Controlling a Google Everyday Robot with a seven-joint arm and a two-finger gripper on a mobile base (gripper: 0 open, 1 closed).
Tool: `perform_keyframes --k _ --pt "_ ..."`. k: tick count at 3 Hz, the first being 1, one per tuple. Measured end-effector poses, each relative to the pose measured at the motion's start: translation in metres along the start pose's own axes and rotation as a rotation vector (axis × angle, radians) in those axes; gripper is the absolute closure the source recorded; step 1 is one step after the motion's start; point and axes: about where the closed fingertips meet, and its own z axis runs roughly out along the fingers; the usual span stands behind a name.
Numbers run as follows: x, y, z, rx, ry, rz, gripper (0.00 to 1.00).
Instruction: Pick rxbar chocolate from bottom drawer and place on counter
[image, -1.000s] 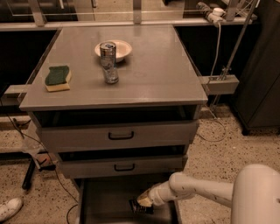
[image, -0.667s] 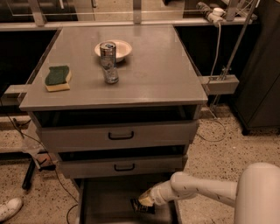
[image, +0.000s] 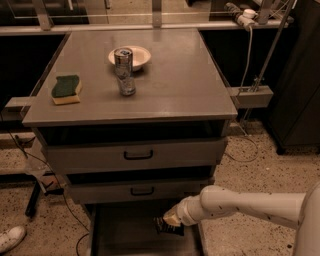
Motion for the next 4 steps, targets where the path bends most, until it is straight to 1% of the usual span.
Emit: perform_keyframes --k 1,2,3,4 --pt "-0.004 0.0 -0.008 0.007 0.003 0.004 1.0" --pt "-0.017 0.008 -0.036 0.025 -0.014 -0.007 1.0" --pt "-0.042 0.016 -0.084 0.071 -0.023 -0.042 1.0" --pt "-0.069 0.021 -0.124 0.122 -0.021 -0.086 1.0"
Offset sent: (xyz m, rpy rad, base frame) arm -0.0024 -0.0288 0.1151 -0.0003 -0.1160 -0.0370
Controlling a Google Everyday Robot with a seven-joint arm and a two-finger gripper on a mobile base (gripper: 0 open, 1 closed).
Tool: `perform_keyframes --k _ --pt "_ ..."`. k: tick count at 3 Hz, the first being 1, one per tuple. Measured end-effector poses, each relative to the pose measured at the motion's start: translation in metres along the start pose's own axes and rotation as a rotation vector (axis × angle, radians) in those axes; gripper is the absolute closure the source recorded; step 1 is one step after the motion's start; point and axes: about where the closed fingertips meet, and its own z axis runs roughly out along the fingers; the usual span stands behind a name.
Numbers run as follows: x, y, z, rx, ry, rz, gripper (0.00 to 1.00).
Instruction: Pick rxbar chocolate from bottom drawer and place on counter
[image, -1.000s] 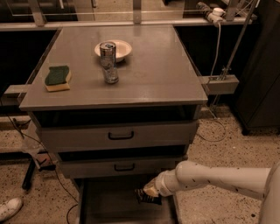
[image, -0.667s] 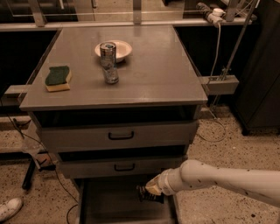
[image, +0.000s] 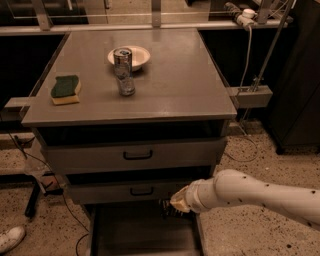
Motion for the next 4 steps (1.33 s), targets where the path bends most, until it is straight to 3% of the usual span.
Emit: perform_keyframes --k 1,3,4 --pt "-0.033 -0.006 -0.032 0.039 0.002 -0.063 1.0" --pt "-0.041 -0.007 -0.046 0.061 -0.001 -0.074 1.0" --pt "-0.065 -0.005 -0.084 0.103 -0.017 -0.116 1.0"
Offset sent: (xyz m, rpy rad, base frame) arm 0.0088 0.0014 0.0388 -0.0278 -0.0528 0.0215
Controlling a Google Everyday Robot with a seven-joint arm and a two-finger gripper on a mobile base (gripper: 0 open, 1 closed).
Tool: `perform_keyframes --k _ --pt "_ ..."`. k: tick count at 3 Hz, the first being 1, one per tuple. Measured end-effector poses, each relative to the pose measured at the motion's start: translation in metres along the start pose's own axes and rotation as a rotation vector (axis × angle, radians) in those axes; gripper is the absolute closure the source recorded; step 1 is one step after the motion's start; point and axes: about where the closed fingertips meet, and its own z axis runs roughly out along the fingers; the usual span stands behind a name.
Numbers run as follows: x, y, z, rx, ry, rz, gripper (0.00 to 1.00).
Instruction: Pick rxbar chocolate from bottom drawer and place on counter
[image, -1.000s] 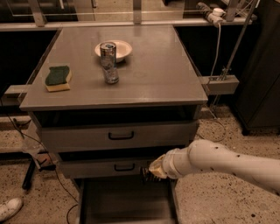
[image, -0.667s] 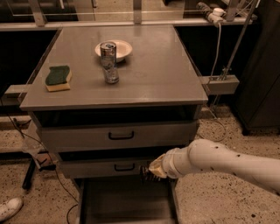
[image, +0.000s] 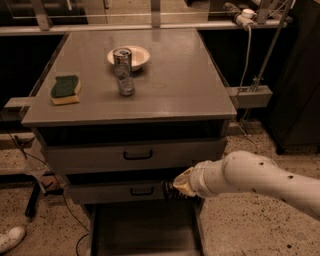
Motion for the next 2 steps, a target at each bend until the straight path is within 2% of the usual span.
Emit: perform_keyframes --k 2 --pt "-0.05 -0.021 -0.069 0.134 -0.008 -0.067 1.0"
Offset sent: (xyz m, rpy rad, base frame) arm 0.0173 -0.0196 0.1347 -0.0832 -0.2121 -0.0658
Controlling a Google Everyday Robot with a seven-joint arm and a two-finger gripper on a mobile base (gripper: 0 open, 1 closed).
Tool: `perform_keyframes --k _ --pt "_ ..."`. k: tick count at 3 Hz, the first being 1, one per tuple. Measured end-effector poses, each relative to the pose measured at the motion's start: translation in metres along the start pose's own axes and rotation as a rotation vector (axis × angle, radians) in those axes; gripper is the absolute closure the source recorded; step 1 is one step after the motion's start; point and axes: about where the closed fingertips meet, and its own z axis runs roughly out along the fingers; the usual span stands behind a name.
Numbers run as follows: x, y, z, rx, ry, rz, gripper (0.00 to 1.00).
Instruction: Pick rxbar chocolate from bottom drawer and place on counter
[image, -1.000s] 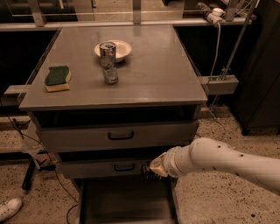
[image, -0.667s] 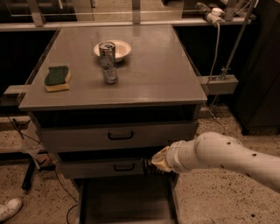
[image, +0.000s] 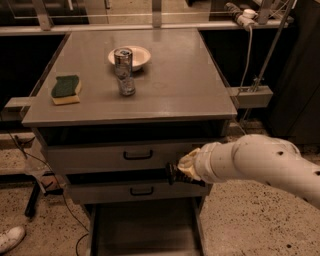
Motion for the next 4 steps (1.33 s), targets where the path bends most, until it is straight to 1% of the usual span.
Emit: perform_keyframes --k 2,4 --pt "-0.04 -0.04 -0.047 0.141 -0.008 -0.031 1.0" --pt "-0.077 -0.073 -0.09 0.254 -0.005 -0.062 1.0"
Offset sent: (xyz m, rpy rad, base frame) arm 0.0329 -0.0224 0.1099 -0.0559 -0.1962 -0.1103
